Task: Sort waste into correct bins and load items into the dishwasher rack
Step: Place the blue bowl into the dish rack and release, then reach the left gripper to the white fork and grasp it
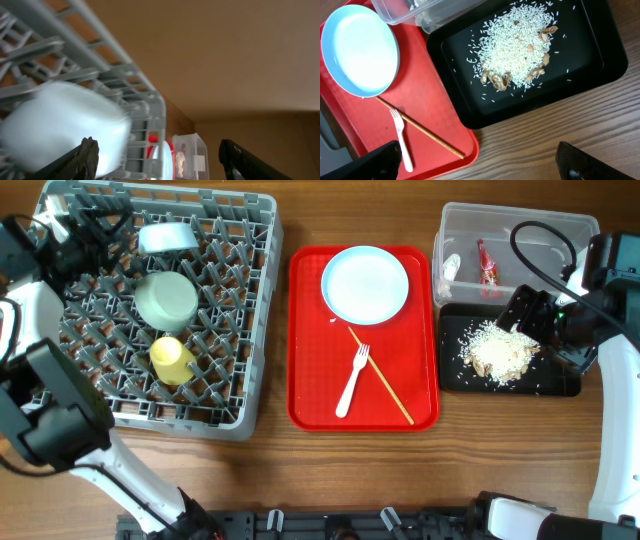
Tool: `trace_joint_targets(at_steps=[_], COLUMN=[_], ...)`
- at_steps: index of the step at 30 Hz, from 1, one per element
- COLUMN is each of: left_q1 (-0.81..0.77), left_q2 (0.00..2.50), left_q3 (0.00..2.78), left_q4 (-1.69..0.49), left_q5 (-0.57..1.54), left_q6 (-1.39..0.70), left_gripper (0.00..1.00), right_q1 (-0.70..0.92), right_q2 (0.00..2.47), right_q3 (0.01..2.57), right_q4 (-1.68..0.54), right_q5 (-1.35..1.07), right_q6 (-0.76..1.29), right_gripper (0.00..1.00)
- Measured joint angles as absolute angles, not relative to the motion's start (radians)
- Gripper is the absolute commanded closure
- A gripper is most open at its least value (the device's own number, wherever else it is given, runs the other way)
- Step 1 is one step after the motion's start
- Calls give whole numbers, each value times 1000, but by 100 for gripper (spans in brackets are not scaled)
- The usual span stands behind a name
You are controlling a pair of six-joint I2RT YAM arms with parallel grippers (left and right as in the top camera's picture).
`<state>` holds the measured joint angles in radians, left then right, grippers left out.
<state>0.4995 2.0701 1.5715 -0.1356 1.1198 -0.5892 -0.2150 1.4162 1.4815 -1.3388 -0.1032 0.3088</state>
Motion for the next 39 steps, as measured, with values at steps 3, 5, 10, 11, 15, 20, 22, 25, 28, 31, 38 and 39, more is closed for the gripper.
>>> trace_joint_targets(at_steps=[3, 5, 10, 11, 15, 20, 22, 25, 28, 31, 38, 39], left_q1=[471, 418, 213, 167, -49, -335, -423, -529, -609, -661, -751, -757], left_q2=[1976, 1905, 1793, 1779, 1706, 1663, 1666, 1695, 1785, 1896, 2075, 2087], left_q3=[1571, 1572, 1573, 1573, 1572, 1573, 1572, 1572, 1572, 1572, 1570, 1570], left_q4=[-153, -173, -455, -498, -699, -878, -937, -989, -1002, -1007, -1006, -1004], left_q5=[1127, 1132, 947, 887, 554, 235, 186, 153, 139, 131, 126, 126], left_q6=[-589, -584, -450, -424, -366, -344, -341, -341, -341, -340, -337, -337], left_gripper=[22, 14, 0, 0, 0, 0, 0, 0, 0, 0, 0, 0], right_q1=[-215, -215, -215, -215, -215, -215, -215, -215, -215, -215, -215, -215], right_q2=[1416, 1416, 1416, 1416, 1416, 1416, 1416, 1416, 1416, 1416, 1416, 1416], right_q3=[1481, 1481, 1481, 1481, 1481, 1481, 1481, 1481, 1481, 1481, 1481, 1481], right_q4=[-1339, -1339, -1340, -1340, -1339, -1340, -1340, -1340, -1340, -1341, -1343, -1343], right_q5=[-103, -103, -103, -103, -103, -103, -103, -103, -103, -103, -103, -103], right_q6=[309, 309, 309, 308, 308, 308, 308, 308, 308, 308, 308, 308], right_gripper=[0, 0, 0, 0, 0, 0, 0, 0, 0, 0, 0, 0])
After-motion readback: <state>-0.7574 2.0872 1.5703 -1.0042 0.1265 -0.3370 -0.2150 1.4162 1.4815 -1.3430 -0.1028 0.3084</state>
